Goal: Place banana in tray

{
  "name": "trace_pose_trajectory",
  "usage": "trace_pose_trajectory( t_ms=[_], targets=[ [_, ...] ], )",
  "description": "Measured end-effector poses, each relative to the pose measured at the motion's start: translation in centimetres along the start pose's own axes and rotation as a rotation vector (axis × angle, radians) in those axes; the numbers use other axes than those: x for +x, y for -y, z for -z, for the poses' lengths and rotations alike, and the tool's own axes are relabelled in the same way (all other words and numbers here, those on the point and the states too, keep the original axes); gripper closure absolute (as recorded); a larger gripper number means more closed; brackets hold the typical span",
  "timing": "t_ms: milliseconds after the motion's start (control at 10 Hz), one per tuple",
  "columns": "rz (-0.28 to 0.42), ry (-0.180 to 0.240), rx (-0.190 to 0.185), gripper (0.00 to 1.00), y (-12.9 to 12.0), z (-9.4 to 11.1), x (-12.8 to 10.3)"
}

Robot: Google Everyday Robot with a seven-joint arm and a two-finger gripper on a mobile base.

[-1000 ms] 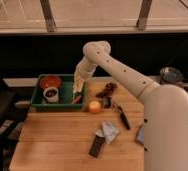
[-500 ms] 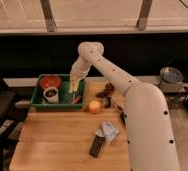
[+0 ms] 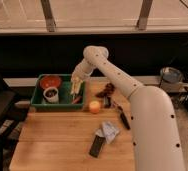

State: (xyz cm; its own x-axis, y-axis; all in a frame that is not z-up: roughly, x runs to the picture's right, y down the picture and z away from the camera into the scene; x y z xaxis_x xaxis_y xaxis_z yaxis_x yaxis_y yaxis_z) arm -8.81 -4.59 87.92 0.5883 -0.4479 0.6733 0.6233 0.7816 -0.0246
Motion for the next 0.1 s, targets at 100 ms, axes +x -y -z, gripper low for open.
trace_pose_trajectory(
  t_ms=[100],
  targets=[
    [-0.01, -0.01, 0.013, 0.2, -0.03, 0.35, -0.17]
  ],
)
